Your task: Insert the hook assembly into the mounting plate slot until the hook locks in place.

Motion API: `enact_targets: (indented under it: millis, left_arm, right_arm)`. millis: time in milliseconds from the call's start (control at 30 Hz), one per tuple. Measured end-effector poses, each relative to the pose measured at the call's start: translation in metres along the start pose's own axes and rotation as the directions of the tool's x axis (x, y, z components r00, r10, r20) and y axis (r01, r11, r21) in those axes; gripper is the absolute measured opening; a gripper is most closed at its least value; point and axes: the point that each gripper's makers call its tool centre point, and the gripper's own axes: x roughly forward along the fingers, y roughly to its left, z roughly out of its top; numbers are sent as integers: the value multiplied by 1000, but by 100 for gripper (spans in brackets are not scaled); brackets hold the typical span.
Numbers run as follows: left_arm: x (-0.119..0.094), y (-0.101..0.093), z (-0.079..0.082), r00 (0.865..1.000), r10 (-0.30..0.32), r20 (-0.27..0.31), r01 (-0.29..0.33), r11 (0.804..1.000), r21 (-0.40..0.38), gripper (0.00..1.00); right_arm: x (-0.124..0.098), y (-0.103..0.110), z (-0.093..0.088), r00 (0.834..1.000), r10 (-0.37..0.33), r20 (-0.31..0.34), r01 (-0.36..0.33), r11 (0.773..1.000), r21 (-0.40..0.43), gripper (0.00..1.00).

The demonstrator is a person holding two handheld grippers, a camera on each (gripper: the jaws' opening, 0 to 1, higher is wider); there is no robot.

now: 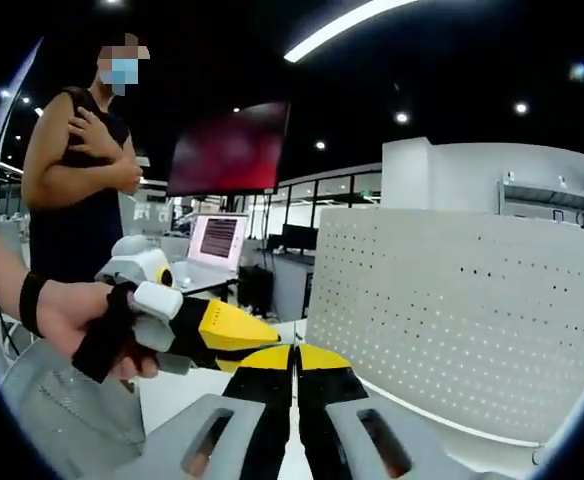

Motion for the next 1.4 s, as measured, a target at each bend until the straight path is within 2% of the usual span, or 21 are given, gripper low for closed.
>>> enact_targets:
  millis: [100,267,633,767,900,1133,1200,1233,1300,1333,1367,1400]
  left_arm:
    - [-1,2,2,1000,-3,12,3,1000,-30,6]
    - [-2,1,5,999,-16,30,18,997,-78,5]
    - [-4,0,18,997,-21,70,27,997,-77,4]
    - [-7,-4,32,993,-18,116,23,999,-42,3]
    - [-11,-9,37,993,-33,109,29,999,34,3]
    - [-17,-12,43,993,-23,114,15,998,67,3]
    - [-20,-13,46,993,-15,120,-3,989,147,3]
    - [-20,-16,45,993,-24,119,4,986,168,4]
    - [-21,-22,46,992,-41,118,24,990,141,6]
    - [-22,-24,45,992,-47,114,31,990,141,6]
    - [-22,-21,43,995,-31,93,17,989,149,6]
    - [-23,-19,44,995,-23,98,8,988,153,6]
  right_arm:
    - [1,1,3,1000,7,16,-7,1000,-12,0]
    - [5,3,2,1000,4,25,-3,1000,-31,0]
    - [12,7,4,999,6,45,-4,999,-54,0]
    - [17,13,12,998,29,49,-25,997,-78,0]
    - [21,16,17,998,37,55,-31,995,-96,0]
    - [26,23,21,998,29,56,-22,992,-125,0]
    - [28,25,21,998,20,53,-13,992,-125,0]
    - [27,21,26,998,-21,57,31,985,-168,0]
    - [27,25,37,995,-7,97,27,980,-199,0]
    - [27,26,36,996,-5,88,23,980,-198,0]
    - [28,26,37,995,-5,96,24,980,-197,0]
    - [30,26,35,996,-3,88,19,983,-184,0]
